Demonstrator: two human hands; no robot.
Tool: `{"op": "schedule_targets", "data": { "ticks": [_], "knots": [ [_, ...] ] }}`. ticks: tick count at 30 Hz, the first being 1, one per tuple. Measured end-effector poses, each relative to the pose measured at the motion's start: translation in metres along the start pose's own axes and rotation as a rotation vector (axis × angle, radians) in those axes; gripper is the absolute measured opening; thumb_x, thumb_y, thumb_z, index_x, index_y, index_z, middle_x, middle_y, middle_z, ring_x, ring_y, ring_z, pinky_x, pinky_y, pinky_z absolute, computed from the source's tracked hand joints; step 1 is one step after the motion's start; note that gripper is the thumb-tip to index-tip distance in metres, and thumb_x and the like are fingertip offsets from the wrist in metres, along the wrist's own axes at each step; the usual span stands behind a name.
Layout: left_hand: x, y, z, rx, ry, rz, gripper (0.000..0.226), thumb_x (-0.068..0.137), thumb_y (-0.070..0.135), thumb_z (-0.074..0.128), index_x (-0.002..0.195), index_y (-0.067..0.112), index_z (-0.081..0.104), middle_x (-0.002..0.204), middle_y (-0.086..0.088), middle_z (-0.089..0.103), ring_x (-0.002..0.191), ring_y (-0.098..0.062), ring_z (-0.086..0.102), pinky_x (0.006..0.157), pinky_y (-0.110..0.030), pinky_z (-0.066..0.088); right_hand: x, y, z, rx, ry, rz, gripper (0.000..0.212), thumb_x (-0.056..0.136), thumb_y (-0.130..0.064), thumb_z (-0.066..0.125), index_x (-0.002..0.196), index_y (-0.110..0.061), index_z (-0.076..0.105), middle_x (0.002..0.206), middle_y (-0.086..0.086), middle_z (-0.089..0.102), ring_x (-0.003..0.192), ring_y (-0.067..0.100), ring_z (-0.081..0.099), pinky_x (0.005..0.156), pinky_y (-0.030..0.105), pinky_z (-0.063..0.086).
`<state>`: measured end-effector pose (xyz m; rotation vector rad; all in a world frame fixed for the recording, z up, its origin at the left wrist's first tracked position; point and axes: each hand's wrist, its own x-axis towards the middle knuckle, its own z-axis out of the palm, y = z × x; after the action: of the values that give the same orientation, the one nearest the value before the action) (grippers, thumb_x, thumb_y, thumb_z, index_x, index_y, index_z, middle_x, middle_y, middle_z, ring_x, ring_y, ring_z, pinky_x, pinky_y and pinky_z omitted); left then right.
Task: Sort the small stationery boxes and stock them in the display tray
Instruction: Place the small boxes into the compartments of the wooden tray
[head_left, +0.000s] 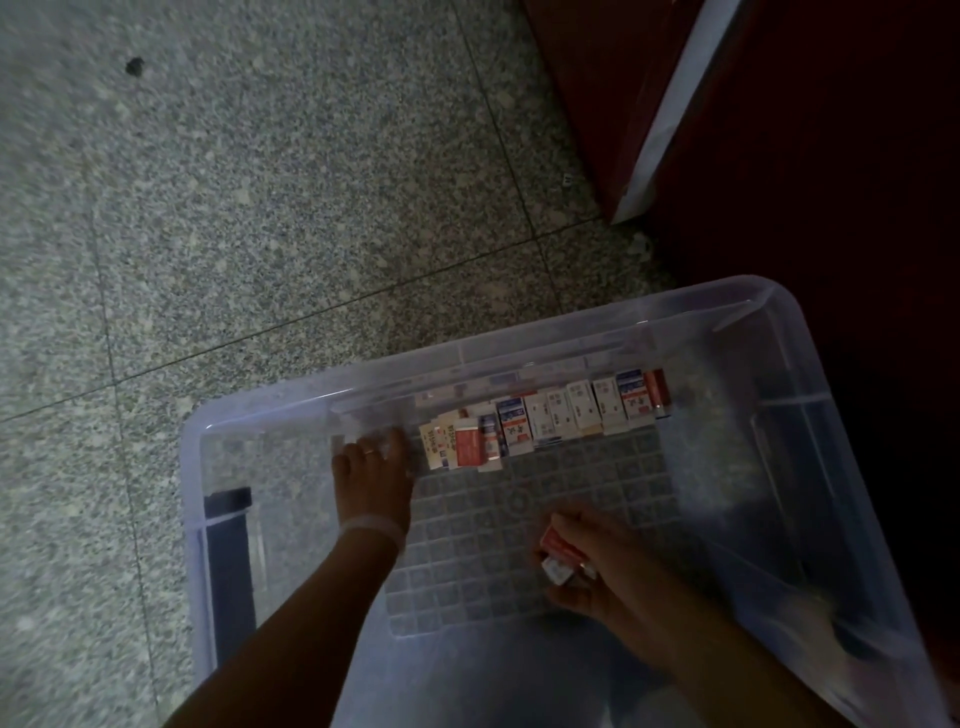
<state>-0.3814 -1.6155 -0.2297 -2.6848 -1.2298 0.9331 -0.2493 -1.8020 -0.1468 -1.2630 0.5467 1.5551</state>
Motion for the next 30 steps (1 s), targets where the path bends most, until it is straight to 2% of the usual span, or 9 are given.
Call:
{"op": "schedule_targets", "data": {
  "ticks": [1,3,6,9,13,16,20,25,30],
  "knots": [
    [0.003,0.0,0.007,-0.022,0.07,-0.003,0.068,0.052,0.014,0.089,0.115,0.004,0.065,0.086,-0.033,0.062,0.066,-0.04,0.062,0.068,-0.045,0.051,0.001,0.001,-0.001,-0.003,0.005,0.002,0.011,0.092,-0.012,0.052,0.088,-0.016,0.061,0.064,0.004,0.067,0.062,0.015,0.061,0.054,0.029,0.05],
    [0.003,0.004,0.015,-0.093,0.049,0.004,0.062,0.054,-0.001,0.082,0.114,0.003,0.066,0.09,-0.037,0.06,0.058,-0.04,0.061,0.062,-0.046,0.05,0.003,0.003,-0.004,-0.009,0.03,0.002,0.011,0.092,-0.012,0.053,0.089,-0.017,0.062,0.065,0.003,0.067,0.064,0.015,0.061,0.056,0.029,0.051],
    [-0.004,0.02,0.015,-0.319,-0.016,-0.095,0.056,0.088,0.004,0.051,0.142,0.012,0.04,0.141,-0.031,0.035,0.113,-0.045,0.048,0.09,-0.051,0.04,0.004,0.006,-0.006,0.0,0.057,0.003,0.011,0.091,-0.011,0.053,0.087,-0.016,0.062,0.066,0.004,0.066,0.067,0.018,0.06,0.058,0.032,0.049],
    [-0.016,0.03,0.024,-0.52,-0.005,-0.128,0.052,0.092,0.007,0.048,0.143,0.013,0.037,0.15,-0.018,0.028,0.135,-0.037,0.028,0.108,-0.052,0.026,0.004,0.006,-0.006,0.006,0.065,0.012,0.01,0.091,-0.011,0.054,0.086,-0.015,0.062,0.067,0.006,0.066,0.068,0.02,0.06,0.062,0.035,0.049],
    [-0.031,0.024,0.027,-0.801,0.272,-0.29,0.054,0.085,-0.001,0.061,0.137,0.003,0.046,0.141,-0.031,0.037,0.129,-0.045,0.036,0.105,-0.053,0.032,0.007,0.004,-0.009,0.006,0.084,-0.011,0.009,0.091,-0.011,0.054,0.087,-0.015,0.06,0.078,0.009,0.064,0.074,0.021,0.059,0.064,0.035,0.048],
    [-0.038,0.032,0.015,-1.029,0.109,-0.623,0.051,0.09,0.008,0.056,0.138,0.001,0.042,0.146,-0.02,0.032,0.129,-0.038,0.035,0.105,-0.041,0.027,0.006,0.005,-0.008,0.022,0.091,-0.01,0.01,0.091,-0.01,0.053,0.088,-0.016,0.06,0.078,0.009,0.063,0.073,0.021,0.058,0.065,0.035,0.047],
    [-0.028,0.039,0.018,-1.181,0.012,-0.785,0.046,0.092,0.009,0.055,0.135,0.003,0.04,0.135,-0.025,0.04,0.118,-0.042,0.046,0.099,-0.046,0.039,0.004,0.008,-0.007,0.019,0.096,0.003,0.012,0.091,-0.009,0.053,0.086,-0.016,0.061,0.072,0.007,0.064,0.071,0.021,0.058,0.065,0.035,0.048],
    [-0.026,0.04,0.003,-1.235,0.246,-0.804,0.026,0.097,0.017,0.049,0.118,0.001,0.05,0.105,-0.017,0.061,0.099,-0.03,0.058,0.084,-0.034,0.042,0.005,0.008,-0.009,0.015,0.109,0.0,0.013,0.092,-0.01,0.053,0.083,-0.016,0.06,0.067,0.004,0.065,0.068,0.02,0.058,0.06,0.032,0.049],
    [-0.01,0.013,-0.003,-1.176,0.224,-0.407,0.032,0.087,0.007,0.064,0.119,0.002,0.059,0.109,-0.015,0.066,0.099,-0.027,0.062,0.084,-0.029,0.042,0.004,0.01,-0.008,-0.011,0.096,-0.019,0.012,0.092,-0.01,0.053,0.086,-0.018,0.06,0.079,0.007,0.062,0.075,0.019,0.057,0.064,0.034,0.048]
  ]
}}
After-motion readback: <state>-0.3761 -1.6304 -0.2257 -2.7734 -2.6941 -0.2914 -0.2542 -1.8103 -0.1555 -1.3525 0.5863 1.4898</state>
